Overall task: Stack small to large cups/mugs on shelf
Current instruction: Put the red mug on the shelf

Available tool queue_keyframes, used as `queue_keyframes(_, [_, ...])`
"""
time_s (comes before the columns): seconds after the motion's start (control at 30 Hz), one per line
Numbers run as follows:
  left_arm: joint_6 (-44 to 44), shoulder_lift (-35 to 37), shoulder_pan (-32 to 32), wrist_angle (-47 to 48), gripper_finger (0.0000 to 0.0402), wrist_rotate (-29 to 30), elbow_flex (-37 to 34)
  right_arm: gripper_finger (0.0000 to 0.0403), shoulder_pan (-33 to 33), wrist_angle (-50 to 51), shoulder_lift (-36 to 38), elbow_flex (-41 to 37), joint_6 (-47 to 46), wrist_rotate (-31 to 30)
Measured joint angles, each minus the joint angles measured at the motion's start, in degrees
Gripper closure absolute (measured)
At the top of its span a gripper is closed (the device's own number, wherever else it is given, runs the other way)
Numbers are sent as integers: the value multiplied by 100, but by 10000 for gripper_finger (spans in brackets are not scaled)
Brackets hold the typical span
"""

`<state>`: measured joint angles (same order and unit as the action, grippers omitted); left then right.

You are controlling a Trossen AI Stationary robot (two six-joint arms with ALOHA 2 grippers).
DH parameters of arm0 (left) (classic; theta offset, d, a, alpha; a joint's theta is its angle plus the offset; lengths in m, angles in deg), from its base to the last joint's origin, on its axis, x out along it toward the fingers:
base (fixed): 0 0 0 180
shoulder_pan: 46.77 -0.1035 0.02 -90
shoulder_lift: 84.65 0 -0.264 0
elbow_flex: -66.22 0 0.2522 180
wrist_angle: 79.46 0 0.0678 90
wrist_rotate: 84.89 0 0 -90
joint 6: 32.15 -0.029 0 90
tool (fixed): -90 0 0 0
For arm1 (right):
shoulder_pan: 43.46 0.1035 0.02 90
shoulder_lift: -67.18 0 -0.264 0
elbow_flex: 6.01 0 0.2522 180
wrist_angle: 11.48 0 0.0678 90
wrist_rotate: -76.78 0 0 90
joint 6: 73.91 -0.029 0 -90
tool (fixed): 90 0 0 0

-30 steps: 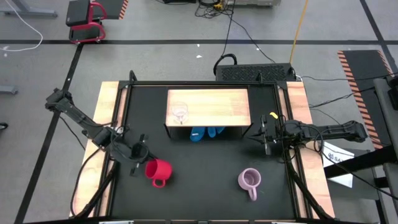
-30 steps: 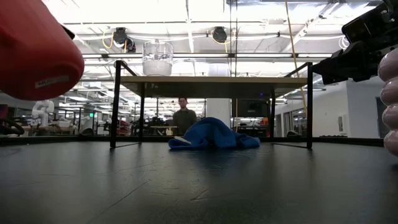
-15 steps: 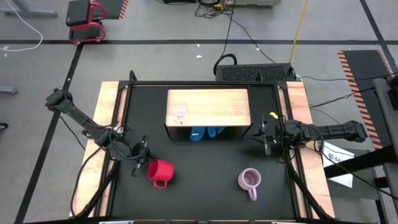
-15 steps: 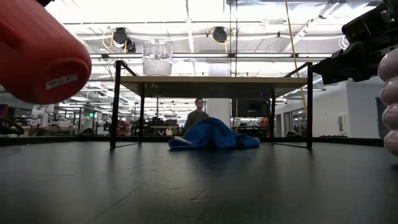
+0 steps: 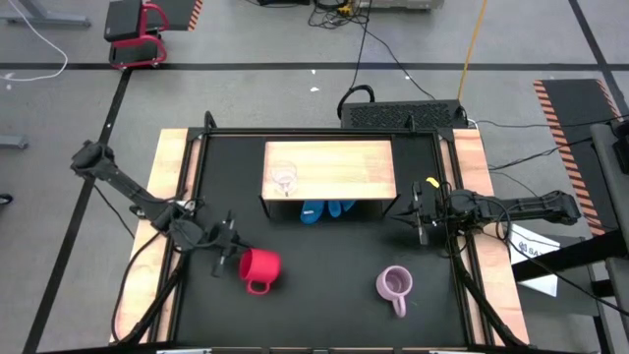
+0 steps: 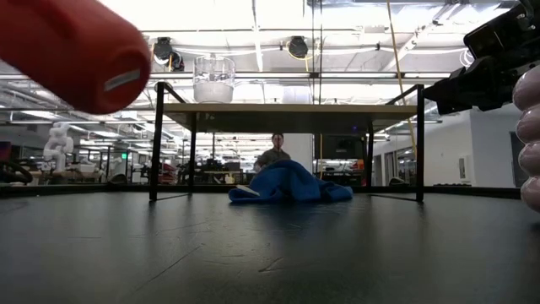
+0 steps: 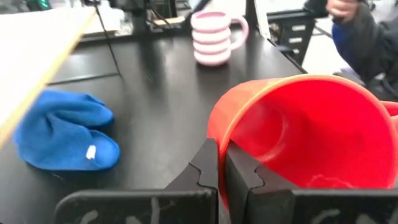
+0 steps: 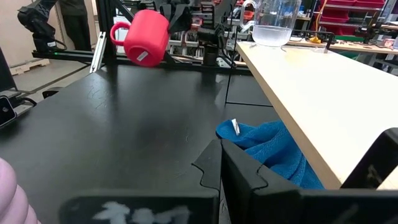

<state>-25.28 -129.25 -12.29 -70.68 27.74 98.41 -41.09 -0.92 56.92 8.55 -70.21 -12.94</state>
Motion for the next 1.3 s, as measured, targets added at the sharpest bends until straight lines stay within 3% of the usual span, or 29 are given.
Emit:
queue_keyframes(0.3, [-121, -2, -781, -427, 397, 25, 91, 403, -2, 2, 0, 0, 0, 0])
queue_keyframes(0.47, [-435, -42, -1156, -563, 397, -276, 453, 403, -1, 2, 0, 1, -1, 0])
queue_keyframes(0.67, [-1125, -494, -1461, -490, 398, -306, 1214, 403, 0, 2, 0, 2, 0, 0])
queue_keyframes(1.03, [-2008, -1822, -2391, 1104, 397, -855, 3278, 403, 0, 3, 0, 2, 10, 0])
queue_keyframes(1.3, [-2447, -2209, -3186, 1878, 398, -1196, 4417, 403, -2, 3, 0, 0, 5, 0])
